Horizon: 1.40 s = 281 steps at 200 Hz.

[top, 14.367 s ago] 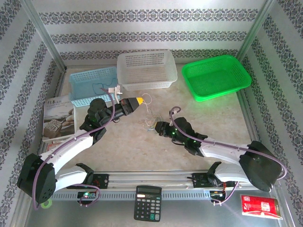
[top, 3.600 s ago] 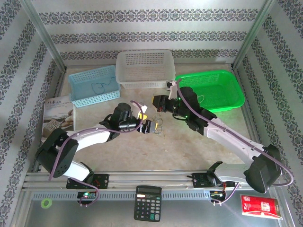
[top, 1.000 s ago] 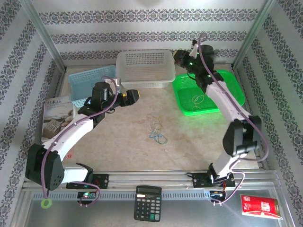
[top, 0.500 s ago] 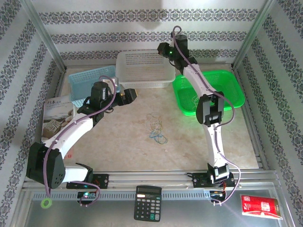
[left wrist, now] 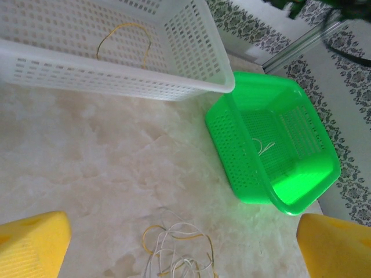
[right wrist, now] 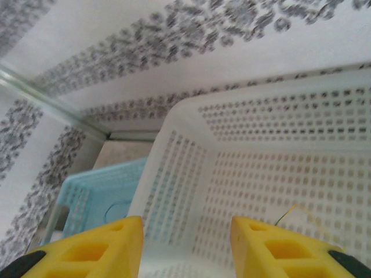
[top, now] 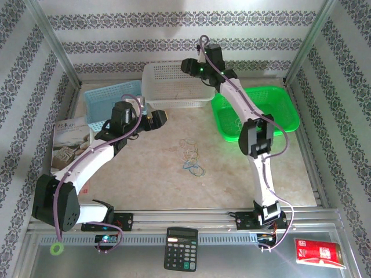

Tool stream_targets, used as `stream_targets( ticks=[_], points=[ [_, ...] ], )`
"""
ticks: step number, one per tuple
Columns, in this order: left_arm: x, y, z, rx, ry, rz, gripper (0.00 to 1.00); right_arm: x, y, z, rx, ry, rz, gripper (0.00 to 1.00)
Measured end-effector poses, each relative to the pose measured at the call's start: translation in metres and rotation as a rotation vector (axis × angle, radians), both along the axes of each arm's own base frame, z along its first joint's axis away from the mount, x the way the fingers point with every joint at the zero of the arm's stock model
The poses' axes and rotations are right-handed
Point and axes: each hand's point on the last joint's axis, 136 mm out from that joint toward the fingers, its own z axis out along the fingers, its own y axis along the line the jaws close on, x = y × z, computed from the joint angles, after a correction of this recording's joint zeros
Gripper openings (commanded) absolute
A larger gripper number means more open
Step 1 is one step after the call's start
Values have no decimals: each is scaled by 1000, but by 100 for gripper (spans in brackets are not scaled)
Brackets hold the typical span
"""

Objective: Untangle the cables

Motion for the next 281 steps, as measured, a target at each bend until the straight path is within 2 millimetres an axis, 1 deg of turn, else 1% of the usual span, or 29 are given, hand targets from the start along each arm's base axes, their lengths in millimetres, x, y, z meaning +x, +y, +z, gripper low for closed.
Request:
stream_targets(
  ticks=[19,33,44,53,67,74,80,104,121,139,159,199,219,238,252,270,281],
  points=[
    [-2,0,-7,0,7,-3,100,-45,7,18,-8,-15,42,44],
    [-5,0,-11,0,13,-5,100,-80,11,26,-2,-33,69,44],
    [-6,0,-12,-2,13,-9,100,-105,12,26,0,-39,88,44],
    [-8,0,-12,-4,11,-12,100,-125,12,21,-3,-40,98,44],
    [-11,0,-14,-7,11,-19,100,-150,6,4,-20,-21,98,44],
    [-13,-1,-16,-9,15,-23,100,-161,2,-9,-33,-5,92,44],
    [-14,-1,-18,-11,20,-30,100,-170,-2,-20,-45,11,88,44],
    [-21,-4,-27,-20,47,-52,100,-211,-19,-78,-114,105,72,44],
    [-27,-6,-34,-25,69,-63,100,-243,-27,-110,-165,156,71,44],
    [-35,-10,-44,-29,96,-77,100,-278,-30,-131,-205,181,91,43],
    [-45,-20,-52,-27,119,-105,100,-307,-34,-146,-222,190,99,43],
    [-65,-47,-58,-25,133,-179,100,-344,-46,-177,-264,227,76,42],
    [-76,-59,-63,-11,141,-217,93,-354,-50,-185,-272,235,66,42],
    [-86,-73,-71,36,131,-271,84,-354,-57,-186,-270,231,30,41],
    [-97,-83,-84,91,141,-325,79,-352,-65,-184,-251,230,-5,41],
    [-110,-93,-102,166,163,-391,74,-344,-81,-176,-206,221,-73,41],
    [-116,-98,-110,201,171,-424,71,-339,-91,-167,-175,206,-113,42]
  ],
)
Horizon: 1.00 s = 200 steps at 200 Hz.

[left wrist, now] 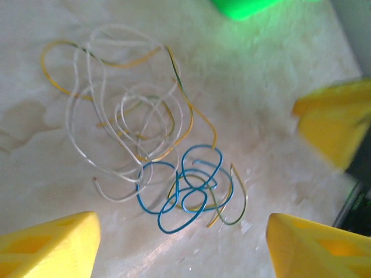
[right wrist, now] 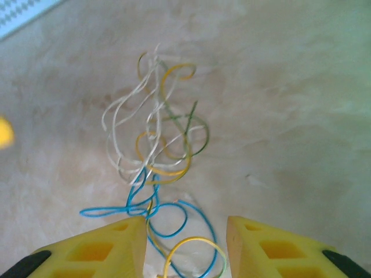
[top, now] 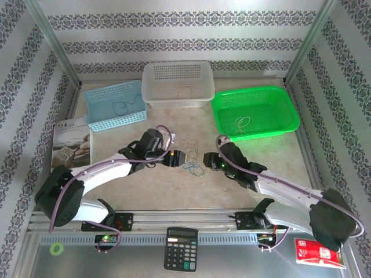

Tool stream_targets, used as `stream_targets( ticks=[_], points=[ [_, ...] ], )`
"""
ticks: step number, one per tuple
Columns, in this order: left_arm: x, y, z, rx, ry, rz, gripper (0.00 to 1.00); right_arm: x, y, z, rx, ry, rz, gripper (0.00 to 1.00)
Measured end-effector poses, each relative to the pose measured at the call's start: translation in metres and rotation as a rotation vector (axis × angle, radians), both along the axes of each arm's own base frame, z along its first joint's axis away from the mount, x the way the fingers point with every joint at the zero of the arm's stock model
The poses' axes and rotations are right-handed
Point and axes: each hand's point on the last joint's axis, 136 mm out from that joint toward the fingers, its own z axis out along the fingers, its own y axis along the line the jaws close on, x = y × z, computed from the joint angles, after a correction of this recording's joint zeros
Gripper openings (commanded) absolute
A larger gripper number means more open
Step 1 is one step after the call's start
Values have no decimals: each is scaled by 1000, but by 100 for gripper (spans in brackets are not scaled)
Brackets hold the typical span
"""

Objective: Untangle the cables

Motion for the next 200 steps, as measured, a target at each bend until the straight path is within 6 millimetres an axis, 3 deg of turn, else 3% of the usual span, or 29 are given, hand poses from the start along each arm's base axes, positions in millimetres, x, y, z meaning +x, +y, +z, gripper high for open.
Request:
stream_targets(
  ticks=[26,60,115,177,200],
  points=[
    [-8,-11,-14,59,5,-65,67,9,-17,17,57,-36,-73,42],
    [-3,-26,-21,102,-14,-108,62,10,-28,24,103,-50,-109,42],
    [3,-39,-26,140,-32,-143,50,3,-29,19,138,-21,-112,42],
    [4,-37,-31,158,-28,-140,49,2,-20,2,139,45,-84,42],
    [4,-36,-31,161,-30,-138,56,0,-14,-6,130,69,-63,42]
  ],
)
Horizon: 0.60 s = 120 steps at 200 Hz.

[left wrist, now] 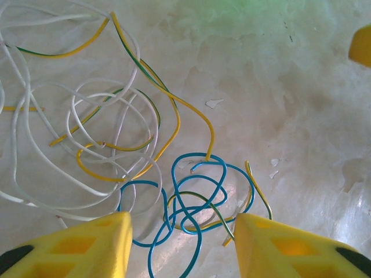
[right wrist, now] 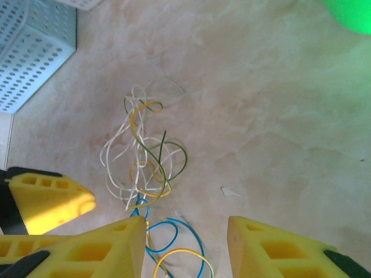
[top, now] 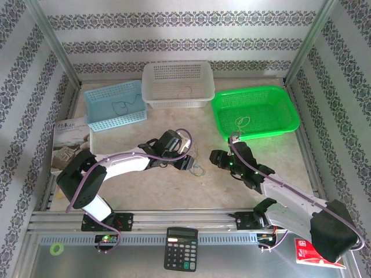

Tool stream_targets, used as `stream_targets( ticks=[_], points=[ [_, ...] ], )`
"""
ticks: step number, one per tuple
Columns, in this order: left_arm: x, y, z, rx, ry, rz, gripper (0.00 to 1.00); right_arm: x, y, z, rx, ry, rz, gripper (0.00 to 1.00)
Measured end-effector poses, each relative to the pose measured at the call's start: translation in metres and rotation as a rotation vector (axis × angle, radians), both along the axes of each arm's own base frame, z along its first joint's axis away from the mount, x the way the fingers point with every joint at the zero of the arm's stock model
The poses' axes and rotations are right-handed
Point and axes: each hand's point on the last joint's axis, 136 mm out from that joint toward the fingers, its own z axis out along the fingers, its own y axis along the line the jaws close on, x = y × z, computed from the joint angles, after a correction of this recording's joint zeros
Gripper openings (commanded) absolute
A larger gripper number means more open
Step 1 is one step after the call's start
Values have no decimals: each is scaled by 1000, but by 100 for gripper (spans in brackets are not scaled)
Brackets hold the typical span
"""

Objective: Untangle the cables

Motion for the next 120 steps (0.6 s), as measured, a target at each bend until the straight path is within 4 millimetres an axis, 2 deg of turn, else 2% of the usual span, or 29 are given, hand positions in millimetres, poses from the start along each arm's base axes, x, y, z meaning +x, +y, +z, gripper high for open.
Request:
stream_targets(
  ticks=[39,120],
  points=[
    [-6,6,5,-9,-11,-1,60,1,14,-4,-5,14,37,42],
    [-21,4,-3,-6,20,-25,53,18,42,4,2,2,76,43]
  ],
)
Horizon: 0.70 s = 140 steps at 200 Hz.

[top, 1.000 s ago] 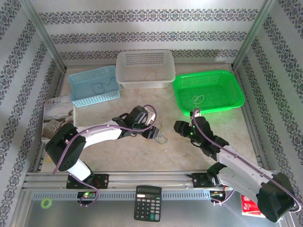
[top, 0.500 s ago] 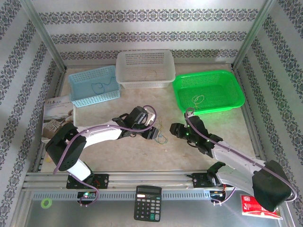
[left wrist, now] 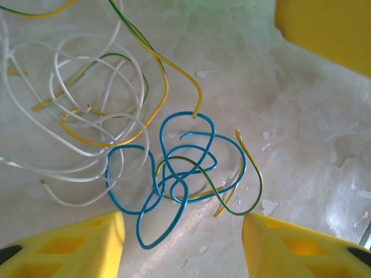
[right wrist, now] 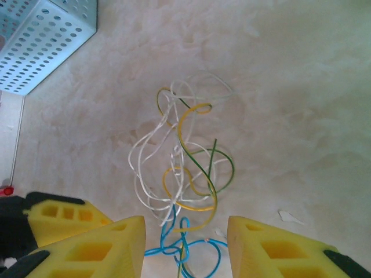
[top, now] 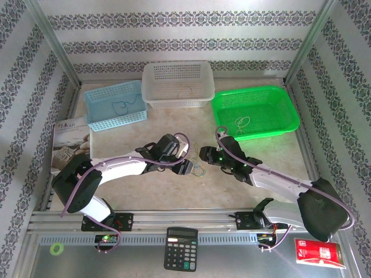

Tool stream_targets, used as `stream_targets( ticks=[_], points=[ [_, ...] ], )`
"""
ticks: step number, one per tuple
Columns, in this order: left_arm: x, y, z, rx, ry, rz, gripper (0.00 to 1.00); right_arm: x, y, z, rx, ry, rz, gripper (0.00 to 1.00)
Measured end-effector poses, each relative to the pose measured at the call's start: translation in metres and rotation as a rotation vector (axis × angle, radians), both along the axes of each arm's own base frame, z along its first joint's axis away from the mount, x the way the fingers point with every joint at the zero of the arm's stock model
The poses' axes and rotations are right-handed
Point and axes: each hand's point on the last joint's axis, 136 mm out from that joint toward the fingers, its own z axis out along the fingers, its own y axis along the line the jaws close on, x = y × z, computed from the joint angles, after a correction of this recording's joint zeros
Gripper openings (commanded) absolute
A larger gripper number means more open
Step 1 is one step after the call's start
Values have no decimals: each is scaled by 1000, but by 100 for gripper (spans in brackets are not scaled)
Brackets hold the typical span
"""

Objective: Untangle the cables

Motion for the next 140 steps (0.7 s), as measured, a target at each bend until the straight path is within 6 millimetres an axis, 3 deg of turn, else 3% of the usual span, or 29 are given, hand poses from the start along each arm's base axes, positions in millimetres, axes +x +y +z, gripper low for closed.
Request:
stream_targets(
  ticks=[24,74,112,140],
  points=[
    [-2,0,-2,-2,4,1,45,4,12,-1,-7,6,22,45],
    [1,-3,-2,-14,-5,17,0,8,37,-21,-56,28,68,41],
    [3,-1,6,-17,-30,26,0,10,34,-45,-103,58,28,36],
    [2,3,43,-67,-101,20,0,11,20,-55,-123,55,-37,35]
  ],
)
